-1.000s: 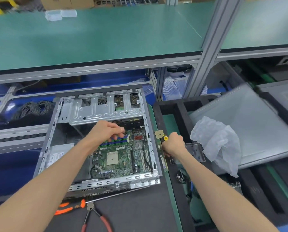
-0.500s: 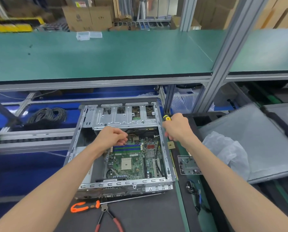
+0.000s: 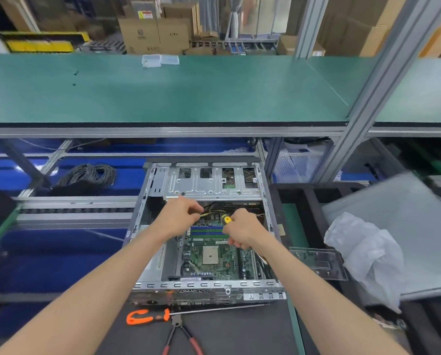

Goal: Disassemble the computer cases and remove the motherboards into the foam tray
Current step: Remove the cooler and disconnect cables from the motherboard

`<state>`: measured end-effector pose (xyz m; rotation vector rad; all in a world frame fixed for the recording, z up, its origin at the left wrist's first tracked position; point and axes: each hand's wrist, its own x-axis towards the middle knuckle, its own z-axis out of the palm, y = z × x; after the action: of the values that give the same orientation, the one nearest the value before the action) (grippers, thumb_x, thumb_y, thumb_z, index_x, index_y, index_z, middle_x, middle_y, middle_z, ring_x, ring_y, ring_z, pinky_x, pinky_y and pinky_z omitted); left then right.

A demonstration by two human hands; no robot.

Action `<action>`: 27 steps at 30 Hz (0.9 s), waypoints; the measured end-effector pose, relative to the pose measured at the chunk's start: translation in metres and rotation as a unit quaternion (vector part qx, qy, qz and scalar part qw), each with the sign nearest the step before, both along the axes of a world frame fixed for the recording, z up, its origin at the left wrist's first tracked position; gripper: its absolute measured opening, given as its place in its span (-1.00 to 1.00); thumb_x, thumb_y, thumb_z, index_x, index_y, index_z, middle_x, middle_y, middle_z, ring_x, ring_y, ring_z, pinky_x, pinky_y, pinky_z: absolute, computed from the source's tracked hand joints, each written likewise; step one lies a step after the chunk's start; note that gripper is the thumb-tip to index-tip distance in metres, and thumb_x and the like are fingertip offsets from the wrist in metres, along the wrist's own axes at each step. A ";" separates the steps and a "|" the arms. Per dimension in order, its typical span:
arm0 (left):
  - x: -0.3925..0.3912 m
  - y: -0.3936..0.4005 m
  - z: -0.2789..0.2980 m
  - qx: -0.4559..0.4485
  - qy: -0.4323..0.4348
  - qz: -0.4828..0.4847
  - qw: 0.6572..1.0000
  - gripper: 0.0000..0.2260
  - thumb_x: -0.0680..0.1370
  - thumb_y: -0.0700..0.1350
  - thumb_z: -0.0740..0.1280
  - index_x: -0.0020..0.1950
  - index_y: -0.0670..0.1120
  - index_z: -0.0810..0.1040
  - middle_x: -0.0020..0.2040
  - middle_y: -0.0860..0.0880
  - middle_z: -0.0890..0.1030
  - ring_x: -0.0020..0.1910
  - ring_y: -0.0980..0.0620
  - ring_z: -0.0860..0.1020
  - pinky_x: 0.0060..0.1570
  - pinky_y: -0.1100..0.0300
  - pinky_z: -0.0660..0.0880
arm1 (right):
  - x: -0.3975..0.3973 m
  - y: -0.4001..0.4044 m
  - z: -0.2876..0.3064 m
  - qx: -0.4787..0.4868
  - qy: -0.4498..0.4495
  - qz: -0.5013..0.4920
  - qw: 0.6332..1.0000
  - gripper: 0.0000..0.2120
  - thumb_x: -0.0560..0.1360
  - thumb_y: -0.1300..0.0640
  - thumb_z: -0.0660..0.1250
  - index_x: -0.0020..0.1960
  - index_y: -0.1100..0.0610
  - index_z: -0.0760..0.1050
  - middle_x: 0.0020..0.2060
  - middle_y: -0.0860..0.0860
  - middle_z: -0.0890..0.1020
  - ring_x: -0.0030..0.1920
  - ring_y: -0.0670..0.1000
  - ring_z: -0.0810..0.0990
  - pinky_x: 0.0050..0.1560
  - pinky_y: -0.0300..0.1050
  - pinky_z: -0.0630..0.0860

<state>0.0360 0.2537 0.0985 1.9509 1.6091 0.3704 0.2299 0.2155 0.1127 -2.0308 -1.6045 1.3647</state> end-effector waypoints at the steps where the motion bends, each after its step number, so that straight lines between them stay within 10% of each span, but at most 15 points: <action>1: 0.001 0.001 -0.002 0.005 0.016 -0.012 1.000 -0.79 0.60 -0.15 0.37 0.20 0.00 0.67 0.08 0.06 0.67 -0.10 0.15 0.59 -0.04 0.31 0.48 | -0.003 0.001 -0.006 0.005 -0.008 0.001 1.000 -0.92 0.55 0.24 0.25 -0.05 0.27 0.46 -0.28 0.19 0.64 -0.49 0.01 0.46 -0.56 -0.24 0.36; 8: -0.007 0.006 -0.013 0.030 0.129 -0.025 0.991 -0.75 0.61 -0.10 0.30 0.25 0.08 0.61 0.10 0.04 0.67 -0.04 0.01 0.61 0.01 0.04 0.58 | -0.007 0.007 -0.028 0.024 -0.027 -0.029 0.999 -0.88 0.49 0.24 0.26 -0.22 0.23 0.44 -0.38 0.13 0.50 -0.41 0.06 0.42 -0.35 -0.09 0.38; 13: -0.012 0.006 -0.020 0.025 0.126 -0.015 0.992 -0.77 0.57 -0.05 0.32 0.20 0.13 0.61 0.06 0.06 0.67 -0.03 0.00 0.62 -0.01 0.01 0.60 | -0.003 0.006 -0.037 0.012 0.019 -0.041 0.999 -0.67 0.56 0.15 0.37 0.23 0.35 0.52 -0.25 0.15 0.58 -0.32 0.07 0.46 -0.29 -0.05 0.39; 22: -0.010 0.003 -0.015 0.006 0.114 -0.024 0.993 -0.83 0.54 -0.01 0.33 0.07 0.20 0.65 -0.03 0.16 0.68 -0.06 0.07 0.61 -0.01 0.05 0.59 | -0.008 0.004 -0.028 0.054 -0.018 0.033 0.998 -0.88 0.52 0.17 0.32 -0.07 0.21 0.59 -0.26 0.15 0.64 -0.39 0.05 0.45 -0.33 -0.10 0.38; 27: -0.010 -0.004 -0.014 0.025 0.135 -0.030 0.990 -0.80 0.54 -0.03 0.29 0.04 0.21 0.66 -0.09 0.16 0.68 -0.11 0.08 0.61 -0.10 0.13 0.57 | -0.005 -0.002 -0.034 0.030 -0.074 0.104 0.991 -0.71 0.47 0.28 0.24 0.15 0.12 0.54 -0.36 0.08 0.65 -0.41 -0.02 0.54 -0.41 -0.20 0.43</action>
<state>0.0261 0.2492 0.0847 2.1567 1.7140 0.1275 0.2249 0.2135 0.0785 -2.0190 -1.9445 1.2369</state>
